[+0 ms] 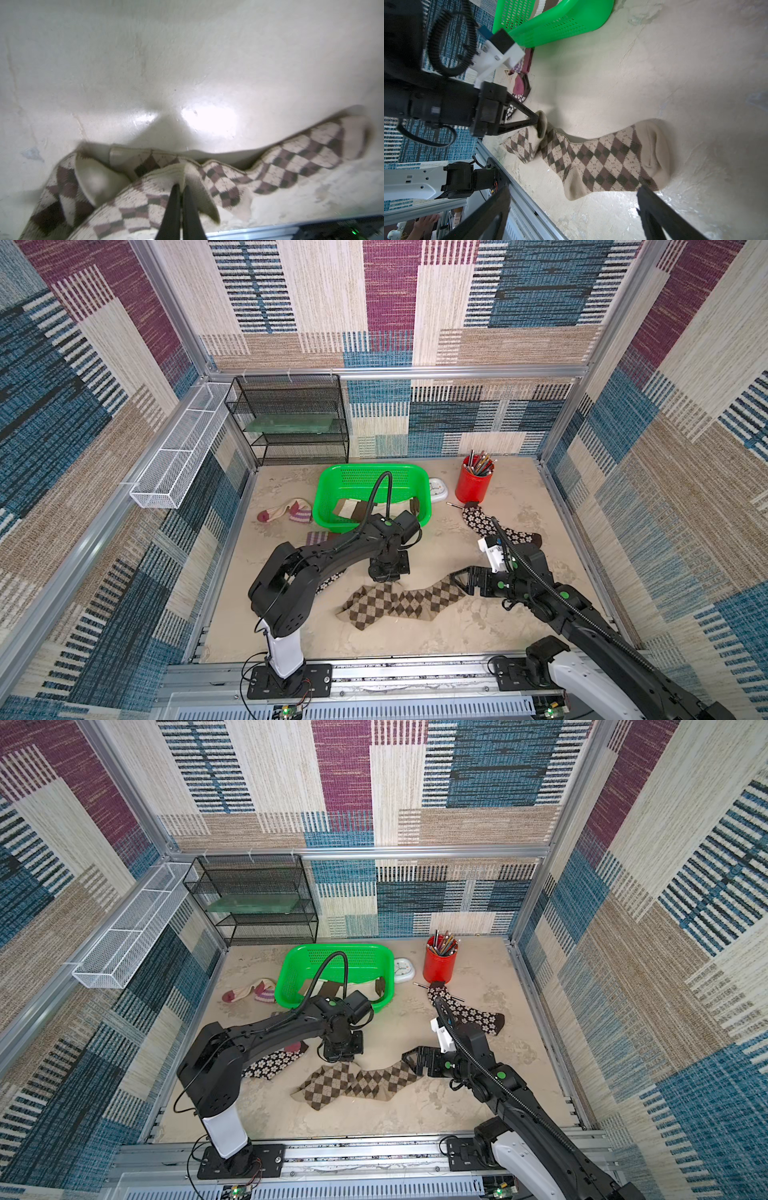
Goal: Place the socks together as a pair
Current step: Flatten out the sock.
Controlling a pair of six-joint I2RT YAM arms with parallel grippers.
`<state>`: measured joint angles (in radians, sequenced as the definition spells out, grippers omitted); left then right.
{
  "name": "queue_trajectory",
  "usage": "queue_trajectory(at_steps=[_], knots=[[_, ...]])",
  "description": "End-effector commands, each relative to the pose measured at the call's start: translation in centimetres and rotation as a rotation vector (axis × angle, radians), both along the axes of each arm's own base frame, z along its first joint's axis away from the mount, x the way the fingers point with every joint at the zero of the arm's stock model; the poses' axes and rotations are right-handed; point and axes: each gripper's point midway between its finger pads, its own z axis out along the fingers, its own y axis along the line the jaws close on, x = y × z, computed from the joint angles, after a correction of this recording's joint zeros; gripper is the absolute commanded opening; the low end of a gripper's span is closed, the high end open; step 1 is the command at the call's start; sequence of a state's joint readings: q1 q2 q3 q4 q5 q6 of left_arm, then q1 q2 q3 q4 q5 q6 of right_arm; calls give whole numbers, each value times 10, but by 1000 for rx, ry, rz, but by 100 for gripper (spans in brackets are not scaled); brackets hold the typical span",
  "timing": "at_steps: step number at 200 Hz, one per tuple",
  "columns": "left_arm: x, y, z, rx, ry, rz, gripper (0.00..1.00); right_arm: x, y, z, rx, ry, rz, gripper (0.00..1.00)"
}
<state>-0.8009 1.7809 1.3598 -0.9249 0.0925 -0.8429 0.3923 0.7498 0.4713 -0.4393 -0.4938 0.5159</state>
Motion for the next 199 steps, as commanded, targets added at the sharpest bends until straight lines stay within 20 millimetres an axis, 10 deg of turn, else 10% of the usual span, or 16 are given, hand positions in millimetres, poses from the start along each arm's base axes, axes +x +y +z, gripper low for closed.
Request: queue_trajectory(at_steps=[1,51,135,175,199], knots=[[-3,1,23,-35,-26,-5,4,6,2,8,13,-29,-5,97],[-1,-14,99,-218,-158,-8,2,12,4,10,10,-32,-6,97],[4,-113,234,-542,-360,-224,1,37,-16,34,-37,-64,-132,98],[10,-142,270,-621,-449,-355,2,49,-45,63,-33,-153,-248,99],[2,-143,256,-609,-431,-434,2,50,-56,72,-26,-188,-291,99]])
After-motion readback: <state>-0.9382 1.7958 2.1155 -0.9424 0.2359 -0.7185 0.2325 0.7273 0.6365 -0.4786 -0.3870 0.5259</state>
